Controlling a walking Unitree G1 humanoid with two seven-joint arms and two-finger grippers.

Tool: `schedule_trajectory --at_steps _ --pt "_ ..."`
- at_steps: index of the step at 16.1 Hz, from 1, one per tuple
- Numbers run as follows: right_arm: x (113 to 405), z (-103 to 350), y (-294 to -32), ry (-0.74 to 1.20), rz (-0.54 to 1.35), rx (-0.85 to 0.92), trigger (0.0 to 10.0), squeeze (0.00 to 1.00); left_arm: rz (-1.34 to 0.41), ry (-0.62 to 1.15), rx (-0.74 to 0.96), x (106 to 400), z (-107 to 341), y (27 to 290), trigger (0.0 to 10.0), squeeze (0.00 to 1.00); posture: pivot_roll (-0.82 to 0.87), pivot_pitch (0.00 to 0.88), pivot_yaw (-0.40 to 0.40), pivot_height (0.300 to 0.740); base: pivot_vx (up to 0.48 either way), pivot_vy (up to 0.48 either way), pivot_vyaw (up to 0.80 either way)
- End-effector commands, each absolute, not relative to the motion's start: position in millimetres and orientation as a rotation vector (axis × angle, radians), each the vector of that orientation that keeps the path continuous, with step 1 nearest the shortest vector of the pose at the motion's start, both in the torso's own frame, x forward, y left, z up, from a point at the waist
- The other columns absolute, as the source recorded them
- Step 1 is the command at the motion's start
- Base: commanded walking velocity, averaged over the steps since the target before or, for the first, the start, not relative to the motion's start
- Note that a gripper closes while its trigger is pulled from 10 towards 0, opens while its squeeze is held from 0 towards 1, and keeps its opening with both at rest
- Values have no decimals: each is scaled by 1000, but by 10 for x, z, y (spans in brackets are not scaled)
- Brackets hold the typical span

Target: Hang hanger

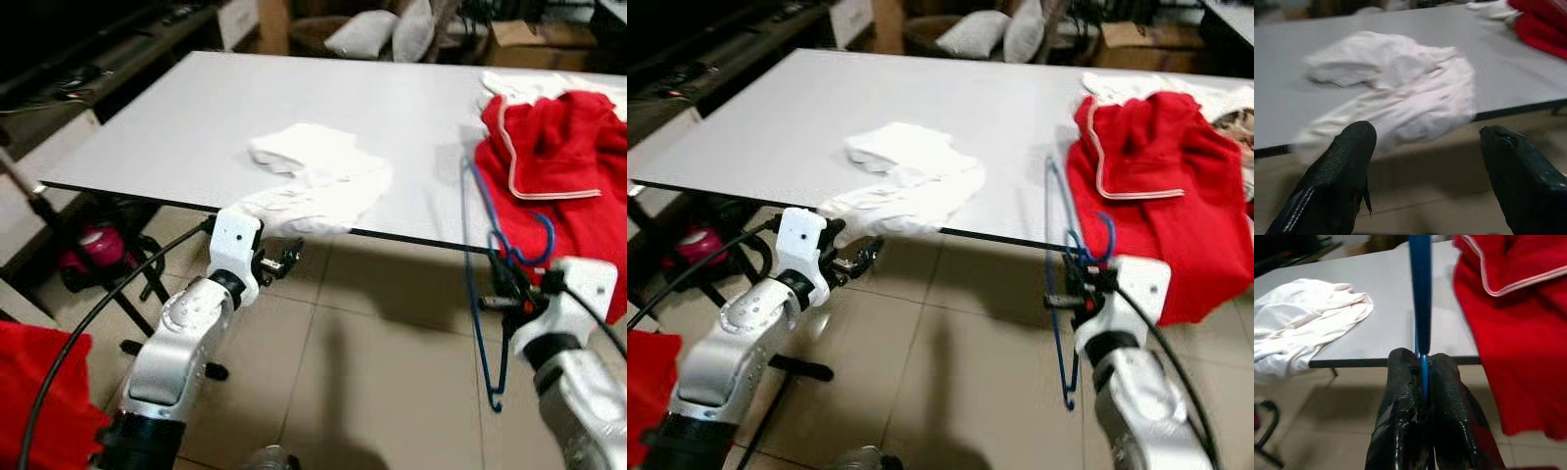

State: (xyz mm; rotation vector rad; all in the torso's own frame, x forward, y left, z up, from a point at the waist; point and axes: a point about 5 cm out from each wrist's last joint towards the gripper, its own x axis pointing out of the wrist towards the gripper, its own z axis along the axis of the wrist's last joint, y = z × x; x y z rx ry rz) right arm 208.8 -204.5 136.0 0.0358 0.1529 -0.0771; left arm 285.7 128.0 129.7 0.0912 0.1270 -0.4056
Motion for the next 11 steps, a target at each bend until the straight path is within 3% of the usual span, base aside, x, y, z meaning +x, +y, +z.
schedule_trajectory --at_steps 1,5,6,11 --pt "2105 1332 -2003 130 -95 10 10000 0 -389 120 168 2832 1271 1301 10000 0 5 0 73 740 0 341 0" --pt "2107 1347 -1985 145 -69 6 10000 0 -354 100 156 2861 1308 1364 10000 0 -9 4 76 740 0 339 0" --pt "2105 1357 -1971 146 -58 33 10000 0 -376 106 86 2842 1326 1327 10000 0 -9 6 73 740 0 0 0" --pt "2192 1328 -1814 158 34 59 10000 0 -378 40 58 2768 1390 1276 10000 0 10 15 54 740 0 0 0"
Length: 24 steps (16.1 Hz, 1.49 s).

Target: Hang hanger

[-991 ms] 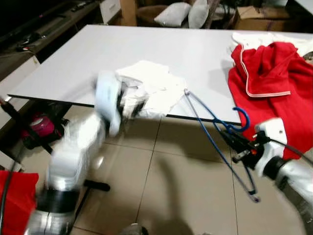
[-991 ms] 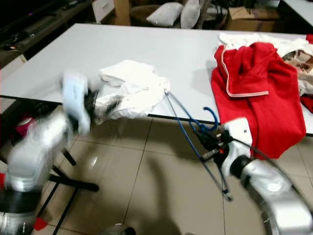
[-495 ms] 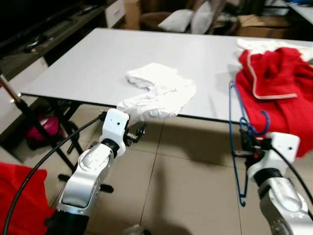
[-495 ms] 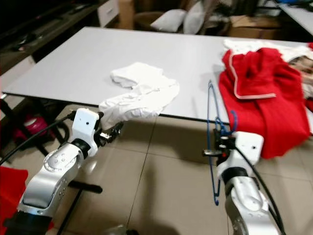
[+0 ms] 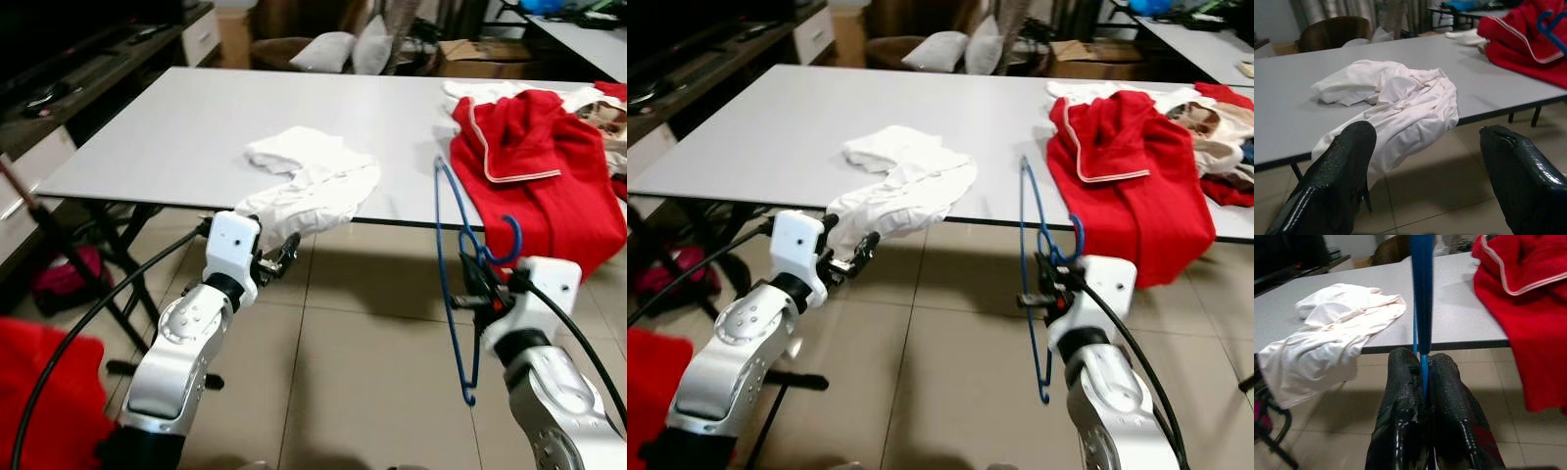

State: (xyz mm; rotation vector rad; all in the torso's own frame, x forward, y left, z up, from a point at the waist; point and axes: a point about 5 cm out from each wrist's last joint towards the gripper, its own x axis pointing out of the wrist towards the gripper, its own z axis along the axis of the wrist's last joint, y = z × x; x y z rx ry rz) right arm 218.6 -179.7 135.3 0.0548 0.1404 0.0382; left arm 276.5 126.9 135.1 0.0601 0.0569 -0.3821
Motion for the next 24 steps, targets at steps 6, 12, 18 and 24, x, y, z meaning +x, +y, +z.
schedule_trajectory --at_steps 6,12,18,24 --pt "2231 1313 -1763 173 72 49 10000 0 -346 79 76 2766 1342 1369 10000 0 16 20 48 740 86 0 -231" --pt "2227 1279 -1726 181 105 -50 10000 0 -348 89 80 2780 1341 1377 10000 0 21 18 61 740 298 0 0" --pt "2235 1309 -1763 158 81 -36 10000 0 -336 88 64 2816 1344 1406 10000 0 20 15 66 740 338 0 0" --pt "2270 1341 -1735 136 89 -19 10000 0 -323 85 67 2819 1357 1441 10000 0 30 23 53 740 342 0 0"
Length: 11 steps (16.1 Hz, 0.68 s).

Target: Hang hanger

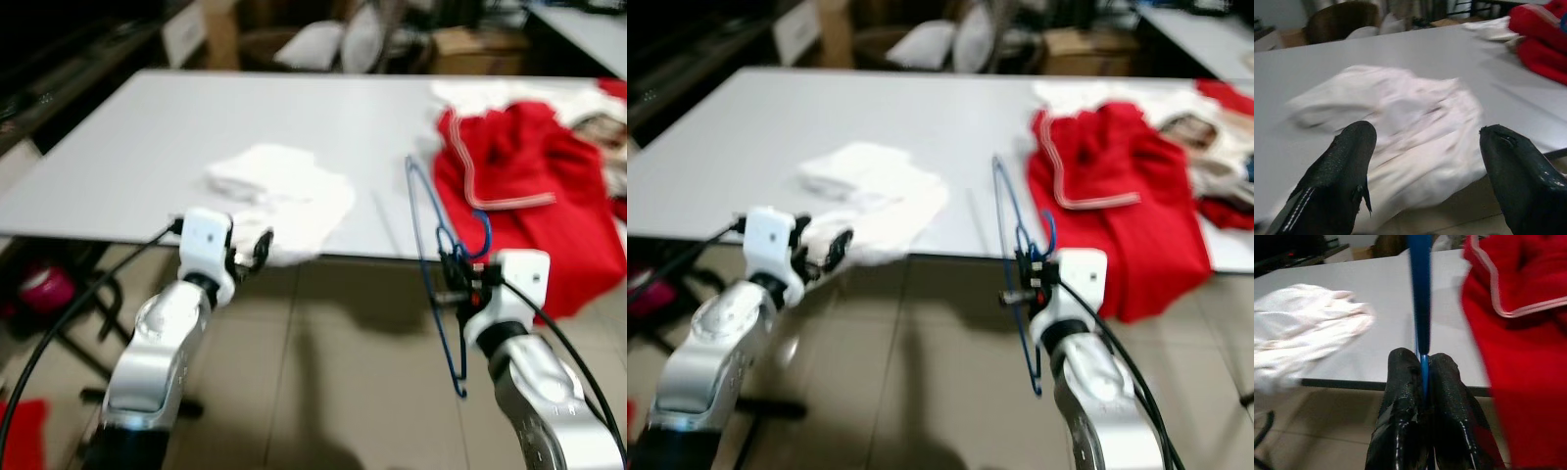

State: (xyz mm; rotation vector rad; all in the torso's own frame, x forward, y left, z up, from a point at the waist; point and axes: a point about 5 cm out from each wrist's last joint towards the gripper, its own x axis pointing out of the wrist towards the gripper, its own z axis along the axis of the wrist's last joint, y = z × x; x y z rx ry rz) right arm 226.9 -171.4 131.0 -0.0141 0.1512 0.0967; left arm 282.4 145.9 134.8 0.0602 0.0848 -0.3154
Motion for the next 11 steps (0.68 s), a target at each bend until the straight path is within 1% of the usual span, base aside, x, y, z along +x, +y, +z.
schedule_trajectory --at_steps 1,5,7,11 --pt "2263 1336 -1727 139 96 -3 10000 0 -323 86 69 2818 1358 1446 10000 0 29 25 53 740 345 0 0" --pt "2255 1371 -1711 111 103 -17 10000 0 -334 85 71 2842 1366 1431 10000 0 26 25 71 740 343 0 0" --pt "2294 1428 -1670 78 120 -24 10000 0 -348 71 62 2920 1436 1393 10000 0 35 29 85 740 334 0 0" --pt "2286 1404 -1655 88 135 -25 10000 0 -365 71 64 2887 1425 1360 10000 0 39 30 74 740 332 0 0"
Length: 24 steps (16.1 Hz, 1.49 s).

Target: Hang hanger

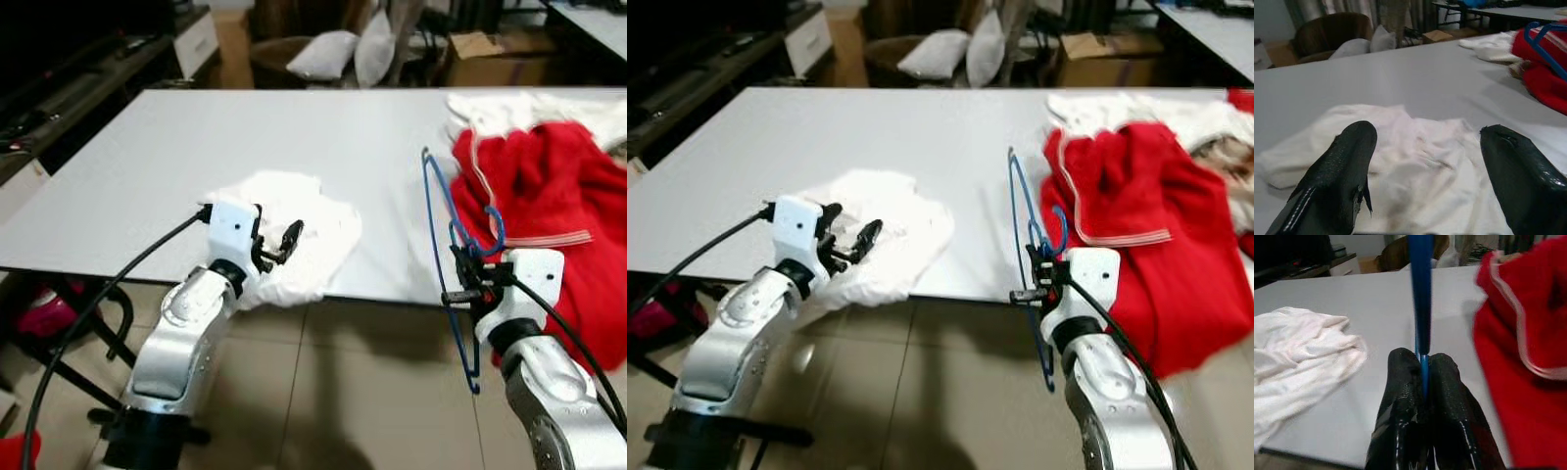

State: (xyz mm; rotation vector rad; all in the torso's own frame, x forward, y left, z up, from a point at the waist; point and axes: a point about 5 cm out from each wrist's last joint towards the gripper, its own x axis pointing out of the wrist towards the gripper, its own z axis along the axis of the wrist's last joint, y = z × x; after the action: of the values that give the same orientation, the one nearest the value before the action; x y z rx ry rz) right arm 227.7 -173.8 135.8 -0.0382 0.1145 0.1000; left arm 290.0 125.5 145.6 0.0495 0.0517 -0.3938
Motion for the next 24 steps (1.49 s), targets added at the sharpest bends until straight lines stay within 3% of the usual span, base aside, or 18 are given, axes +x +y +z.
schedule_trajectory --at_steps 1,11,14,16,24 --pt "2298 1408 -1660 86 132 -24 10000 0 -367 70 66 2893 1427 1360 10000 0 40 28 72 740 334 0 0" --pt "2282 1374 -1660 89 115 -21 10000 0 -386 66 70 2933 1450 1336 10000 0 39 12 91 740 336 0 0" --pt "2287 1367 -1666 90 103 -12 10000 0 -395 43 53 2931 1481 1307 10000 0 45 20 92 740 0 0 0" --pt "2283 1348 -1667 101 93 14 10000 0 -410 17 44 2921 1518 1286 10000 0 47 21 93 740 0 347 0" --pt "2272 1326 -1675 109 85 16 10000 0 -402 34 70 2936 1496 1327 10000 0 49 25 101 740 0 480 -783"
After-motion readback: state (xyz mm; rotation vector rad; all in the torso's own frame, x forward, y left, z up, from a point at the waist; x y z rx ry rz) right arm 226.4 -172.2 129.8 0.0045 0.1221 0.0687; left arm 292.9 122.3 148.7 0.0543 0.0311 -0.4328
